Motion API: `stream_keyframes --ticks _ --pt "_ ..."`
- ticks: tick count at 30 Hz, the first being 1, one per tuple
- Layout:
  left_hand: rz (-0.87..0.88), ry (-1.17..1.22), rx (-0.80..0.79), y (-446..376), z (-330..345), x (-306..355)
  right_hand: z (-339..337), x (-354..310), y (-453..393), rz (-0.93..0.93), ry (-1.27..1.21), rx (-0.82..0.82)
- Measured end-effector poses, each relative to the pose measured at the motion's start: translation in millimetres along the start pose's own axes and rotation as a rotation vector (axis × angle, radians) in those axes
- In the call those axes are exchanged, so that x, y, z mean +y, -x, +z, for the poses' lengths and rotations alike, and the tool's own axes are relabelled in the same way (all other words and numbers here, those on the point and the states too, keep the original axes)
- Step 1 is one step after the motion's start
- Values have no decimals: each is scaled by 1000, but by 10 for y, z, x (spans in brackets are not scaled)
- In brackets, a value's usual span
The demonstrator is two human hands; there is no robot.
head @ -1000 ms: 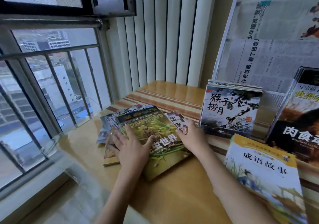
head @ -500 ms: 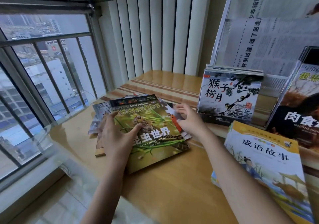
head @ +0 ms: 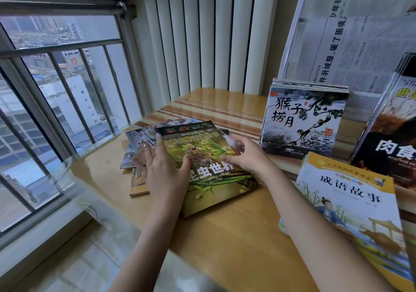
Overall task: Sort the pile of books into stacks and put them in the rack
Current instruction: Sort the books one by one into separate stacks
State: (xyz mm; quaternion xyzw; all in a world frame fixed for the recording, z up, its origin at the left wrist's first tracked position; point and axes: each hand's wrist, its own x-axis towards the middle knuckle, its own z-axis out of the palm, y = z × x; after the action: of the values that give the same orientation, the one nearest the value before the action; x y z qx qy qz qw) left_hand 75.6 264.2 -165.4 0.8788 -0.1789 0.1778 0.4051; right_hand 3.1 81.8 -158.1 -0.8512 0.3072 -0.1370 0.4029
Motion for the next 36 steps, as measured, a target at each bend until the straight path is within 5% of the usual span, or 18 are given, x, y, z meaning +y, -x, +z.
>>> stream_keyframes --ticks 10,16,22,36 --pt "-84 -164 -183 -40 79 -54 -60 -19 -4 -1 -228 177" --pt "-54 -261 -223 -61 109 -88 -89 -90 37 -297 -6 492" --pt "-5 -256 -255 -81 106 -74 -210 -31 75 -219 -45 605" --pt "165 -284 -198 -289 58 -74 -289 88 28 -126 -29 628"
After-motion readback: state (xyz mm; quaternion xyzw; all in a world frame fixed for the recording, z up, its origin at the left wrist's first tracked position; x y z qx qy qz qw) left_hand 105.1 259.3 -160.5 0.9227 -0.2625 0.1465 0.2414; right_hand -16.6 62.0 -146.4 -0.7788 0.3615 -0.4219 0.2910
